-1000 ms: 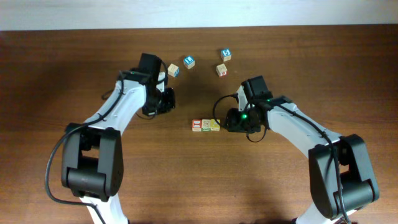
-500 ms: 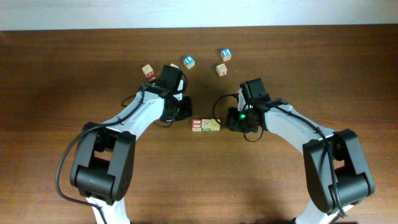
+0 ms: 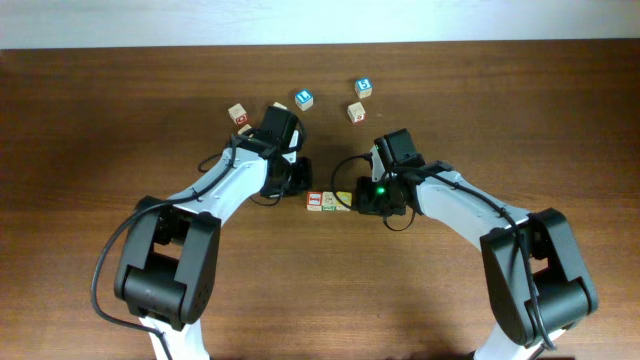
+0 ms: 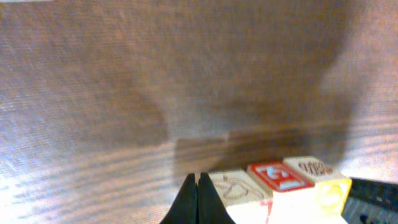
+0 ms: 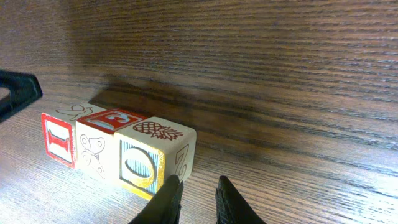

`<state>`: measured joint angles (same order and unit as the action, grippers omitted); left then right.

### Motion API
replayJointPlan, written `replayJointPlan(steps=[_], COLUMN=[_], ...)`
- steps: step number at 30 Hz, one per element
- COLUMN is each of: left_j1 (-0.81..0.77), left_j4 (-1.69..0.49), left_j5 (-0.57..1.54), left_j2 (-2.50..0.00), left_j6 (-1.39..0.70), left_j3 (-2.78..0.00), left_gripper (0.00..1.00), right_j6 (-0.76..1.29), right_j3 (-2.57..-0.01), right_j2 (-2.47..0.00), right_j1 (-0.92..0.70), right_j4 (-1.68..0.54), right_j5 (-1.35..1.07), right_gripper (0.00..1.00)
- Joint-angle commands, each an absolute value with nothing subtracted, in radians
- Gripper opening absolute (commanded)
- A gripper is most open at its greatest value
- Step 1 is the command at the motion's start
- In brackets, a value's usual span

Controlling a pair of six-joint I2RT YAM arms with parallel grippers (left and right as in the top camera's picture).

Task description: Rotate 3 blocks

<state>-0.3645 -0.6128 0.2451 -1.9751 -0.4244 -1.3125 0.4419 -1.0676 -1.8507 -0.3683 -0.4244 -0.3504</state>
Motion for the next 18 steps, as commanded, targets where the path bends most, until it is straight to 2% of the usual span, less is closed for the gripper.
replayJointPlan(steps=[1,16,18], left_j1=[-0.375,-0.398,-0.398], left_j4=[-0.634,-0.657,-0.686], left_j5=[0.357,0.358,0.307], left_j2=[-1.982,-1.982,-1.982], left_j6=[-0.459,-0.46,-0.505], left_j3=[-1.306,-1.306,-1.306], left_gripper=[0.0,0.0,0.0], right_j6=[0.443,0.451,0.451], right_j3=[-1.06,-1.06,-1.06], right_j2=[-1.861,-1.874,-1.874], right_j1=[-0.375,-0.375,-0.375], right_j4=[-0.42,-0.419,-0.419], right_j5=[-0.355,-0.356,-0.356], right_gripper=[0.21,0.21,0.21])
